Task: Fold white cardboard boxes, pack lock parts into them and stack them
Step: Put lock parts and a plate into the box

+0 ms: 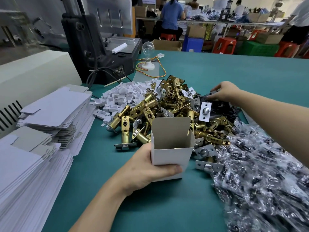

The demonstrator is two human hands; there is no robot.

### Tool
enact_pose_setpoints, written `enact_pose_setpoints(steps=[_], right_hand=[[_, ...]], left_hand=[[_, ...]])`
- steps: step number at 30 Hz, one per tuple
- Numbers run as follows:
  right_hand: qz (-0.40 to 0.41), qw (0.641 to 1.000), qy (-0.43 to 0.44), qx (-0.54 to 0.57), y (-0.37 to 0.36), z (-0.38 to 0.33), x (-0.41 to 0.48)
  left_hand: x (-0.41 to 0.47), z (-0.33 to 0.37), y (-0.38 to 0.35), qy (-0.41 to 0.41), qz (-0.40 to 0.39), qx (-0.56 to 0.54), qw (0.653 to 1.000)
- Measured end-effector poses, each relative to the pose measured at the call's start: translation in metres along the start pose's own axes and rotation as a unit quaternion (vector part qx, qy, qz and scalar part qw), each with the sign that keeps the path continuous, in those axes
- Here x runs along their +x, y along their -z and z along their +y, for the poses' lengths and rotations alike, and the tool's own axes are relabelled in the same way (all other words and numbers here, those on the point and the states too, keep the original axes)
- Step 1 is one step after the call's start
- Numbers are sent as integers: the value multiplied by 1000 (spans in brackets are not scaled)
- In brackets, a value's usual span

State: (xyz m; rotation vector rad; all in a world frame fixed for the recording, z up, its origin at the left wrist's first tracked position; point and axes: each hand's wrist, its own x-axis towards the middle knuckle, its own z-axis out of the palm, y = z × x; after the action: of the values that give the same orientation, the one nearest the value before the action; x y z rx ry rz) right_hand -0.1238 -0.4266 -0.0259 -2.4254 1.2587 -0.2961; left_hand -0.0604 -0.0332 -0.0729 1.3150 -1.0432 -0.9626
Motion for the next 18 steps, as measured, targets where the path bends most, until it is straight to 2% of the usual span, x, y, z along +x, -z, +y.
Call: enact_pose_setpoints(steps=[4, 9, 13, 18], right_hand=[[69, 992, 102, -21, 8, -1, -23], [124, 974, 180, -53, 29, -11, -55], [169, 962, 210, -27, 42, -17, -72], [167, 957, 233, -34, 48, -21, -89]], left_hand=[[0, -3, 1, 17, 6, 7, 1000], [-1, -7, 4, 39, 11, 12, 999], [-1, -8, 4, 45, 17, 12, 999], [-3, -7, 3, 46, 17, 6, 999]])
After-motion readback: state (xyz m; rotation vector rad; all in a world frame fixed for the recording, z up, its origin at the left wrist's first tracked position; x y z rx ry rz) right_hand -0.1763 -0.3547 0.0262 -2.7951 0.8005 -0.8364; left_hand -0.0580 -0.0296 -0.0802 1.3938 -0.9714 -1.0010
